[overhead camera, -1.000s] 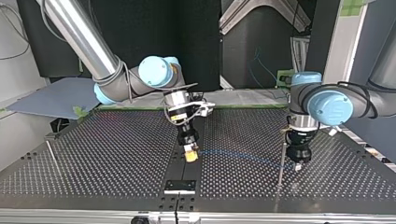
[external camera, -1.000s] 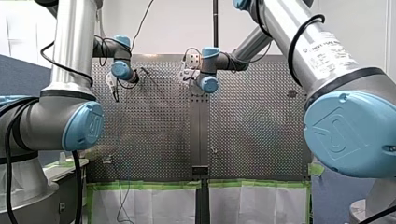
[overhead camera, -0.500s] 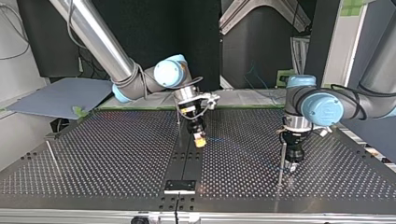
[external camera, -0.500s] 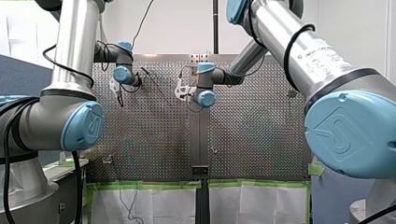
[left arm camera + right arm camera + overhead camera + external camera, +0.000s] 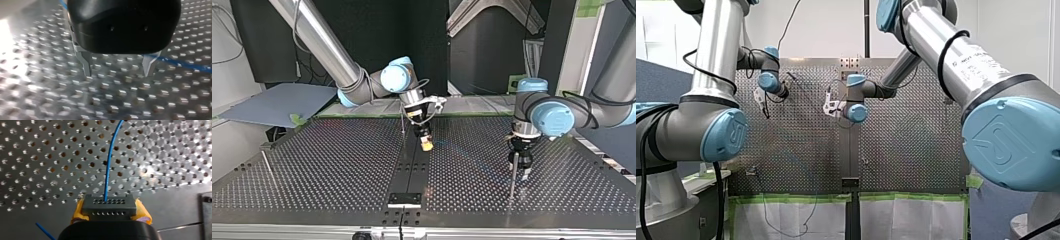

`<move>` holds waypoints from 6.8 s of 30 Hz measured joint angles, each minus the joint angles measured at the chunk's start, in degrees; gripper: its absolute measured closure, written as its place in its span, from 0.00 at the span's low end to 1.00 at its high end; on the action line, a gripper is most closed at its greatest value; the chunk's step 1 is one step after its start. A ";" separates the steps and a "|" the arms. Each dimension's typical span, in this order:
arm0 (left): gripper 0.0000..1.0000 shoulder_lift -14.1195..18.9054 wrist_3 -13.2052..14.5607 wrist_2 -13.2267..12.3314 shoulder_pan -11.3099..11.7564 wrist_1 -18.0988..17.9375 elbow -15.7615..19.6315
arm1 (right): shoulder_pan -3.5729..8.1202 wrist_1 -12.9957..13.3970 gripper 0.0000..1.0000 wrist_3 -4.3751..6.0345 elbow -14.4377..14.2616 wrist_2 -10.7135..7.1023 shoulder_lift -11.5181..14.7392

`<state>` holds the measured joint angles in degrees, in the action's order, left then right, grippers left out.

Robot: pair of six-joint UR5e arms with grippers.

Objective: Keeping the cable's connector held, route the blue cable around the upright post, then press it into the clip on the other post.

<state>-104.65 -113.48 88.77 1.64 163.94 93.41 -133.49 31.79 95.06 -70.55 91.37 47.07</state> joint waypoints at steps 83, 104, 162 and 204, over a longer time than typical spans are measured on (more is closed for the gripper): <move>0.01 -3.13 0.78 1.35 -1.42 0.70 0.00 | 3.66 17.17 1.00 0.67 -11.50 5.44 -31.66; 0.01 -3.13 0.81 1.53 -1.40 0.75 0.00 | 7.71 18.87 1.00 1.19 -11.69 5.83 -35.79; 0.01 -3.11 -0.32 8.59 -2.66 6.72 0.00 | 10.45 39.91 1.00 -0.24 -42.03 10.37 -9.72; 0.01 0.66 -22.81 0.57 -0.16 0.86 7.79 | 10.70 40.85 1.00 -0.56 -46.12 10.15 -8.79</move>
<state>-103.99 -136.29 89.34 1.48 164.81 101.19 -122.78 72.64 94.50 -116.68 101.52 38.28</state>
